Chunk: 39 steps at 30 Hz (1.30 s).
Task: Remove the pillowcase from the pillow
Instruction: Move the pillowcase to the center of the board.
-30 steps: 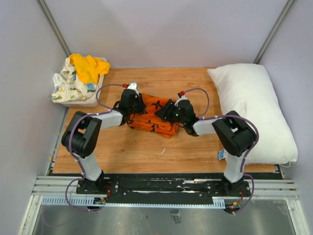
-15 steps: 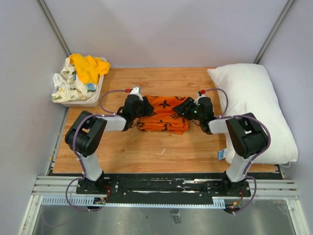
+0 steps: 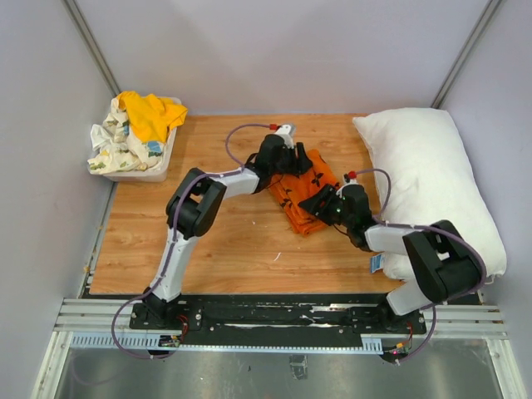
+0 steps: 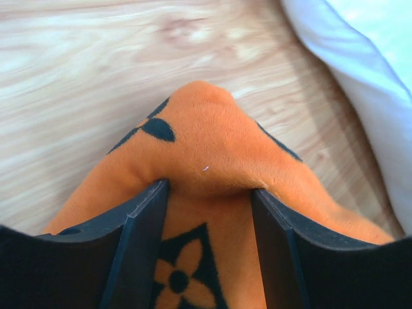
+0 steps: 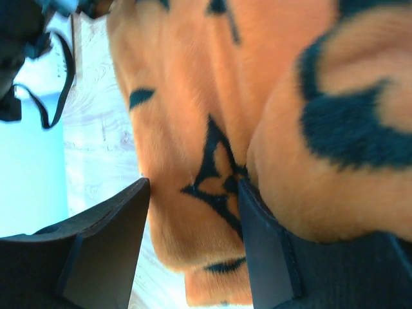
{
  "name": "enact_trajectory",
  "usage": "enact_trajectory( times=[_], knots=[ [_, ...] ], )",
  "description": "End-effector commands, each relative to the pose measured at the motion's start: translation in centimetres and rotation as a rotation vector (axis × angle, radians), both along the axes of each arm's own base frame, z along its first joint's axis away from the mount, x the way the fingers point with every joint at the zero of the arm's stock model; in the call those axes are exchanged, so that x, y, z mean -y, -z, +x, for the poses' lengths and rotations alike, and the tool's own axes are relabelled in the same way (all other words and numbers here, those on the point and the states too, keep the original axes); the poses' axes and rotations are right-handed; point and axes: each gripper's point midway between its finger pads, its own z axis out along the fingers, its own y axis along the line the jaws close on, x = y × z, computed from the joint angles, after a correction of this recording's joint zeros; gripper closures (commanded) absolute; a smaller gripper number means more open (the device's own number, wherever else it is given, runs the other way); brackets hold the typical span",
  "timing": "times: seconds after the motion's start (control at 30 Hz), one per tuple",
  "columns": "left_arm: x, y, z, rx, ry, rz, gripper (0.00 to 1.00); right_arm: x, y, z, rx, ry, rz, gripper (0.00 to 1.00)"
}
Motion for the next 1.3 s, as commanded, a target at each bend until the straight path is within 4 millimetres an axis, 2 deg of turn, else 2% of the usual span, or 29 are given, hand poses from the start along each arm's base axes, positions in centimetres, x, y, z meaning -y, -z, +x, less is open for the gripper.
enact_trajectory(
  times=[0.0,0.1,0.2,0.27,0.3,0.37,0.43,0.5,0.57,0.6,0.67,0.73,0.83,0.93,1.0,1.1,1.27],
  knots=[
    [6.5,0.1,-2.1,0.018,0.201,0.031,0.39,1.2,2.1,-3.5,-0.100,0.066,-0.054,0.41],
    [9.7,0.6,-2.9,0.021,0.273,0.018,0.37,2.7,0.9,-4.0,-0.058,0.111,-0.096,0.40],
    [10.6,-0.5,-2.8,0.022,0.287,-0.014,0.34,3.7,-1.5,-4.2,0.020,0.120,-0.140,0.35],
    [10.1,-3.4,-2.3,0.047,0.290,-0.051,0.31,3.7,-4.5,-4.1,0.125,0.077,-0.193,0.32],
    [9.7,-5.5,-2.1,0.068,0.300,-0.073,0.28,3.5,-6.7,-3.9,0.192,0.069,-0.220,0.31],
    [8.4,-10.7,-1.7,0.134,0.305,-0.103,0.17,3.4,-10.9,-3.9,0.338,0.075,-0.243,0.27],
    [6.5,-16.1,-1.5,0.205,0.296,-0.114,0.02,3.5,-13.7,-3.6,0.424,0.095,-0.230,0.24],
    [3.5,-20.6,-0.9,0.254,0.249,-0.127,0.01,3.8,-15.1,-2.8,0.468,0.134,-0.227,0.21],
    [-0.1,-23.1,-0.2,0.267,0.174,-0.134,0.01,3.4,-15.3,-1.7,0.486,0.152,-0.219,0.20],
    [-2.0,-23.4,0.1,0.264,0.134,-0.128,0.01,2.9,-15.1,-1.0,0.489,0.147,-0.212,0.21],
    [-5.9,-23.1,0.5,0.256,0.036,-0.095,0.01,1.3,-14.2,0.3,0.481,0.114,-0.192,0.20],
    [-9.8,-21.3,0.2,0.232,-0.049,-0.052,0.01,-0.9,-13.1,1.6,0.473,0.041,-0.186,0.19],
    [-12.9,-18.5,-1.4,0.190,-0.104,-0.013,0.01,-4.3,-11.2,3.8,0.471,-0.054,-0.116,0.18],
    [-14.9,-15.5,-3.7,0.150,-0.118,0.048,0.01,-6.1,-9.5,5.5,0.483,-0.094,-0.068,0.17],
    [-16.5,-14.0,-4.8,0.133,-0.152,0.099,0.01,-6.0,-7.0,6.5,0.444,-0.104,-0.078,0.17],
    [-18.8,-12.8,-5.7,0.117,-0.197,0.137,0.01,-3.9,-4.6,7.9,0.410,-0.059,-0.071,0.17],
    [-20.4,-11.8,-6.4,0.097,-0.217,0.106,0.01,0.3,-3.6,9.4,0.391,0.016,-0.053,0.18]
  ],
)
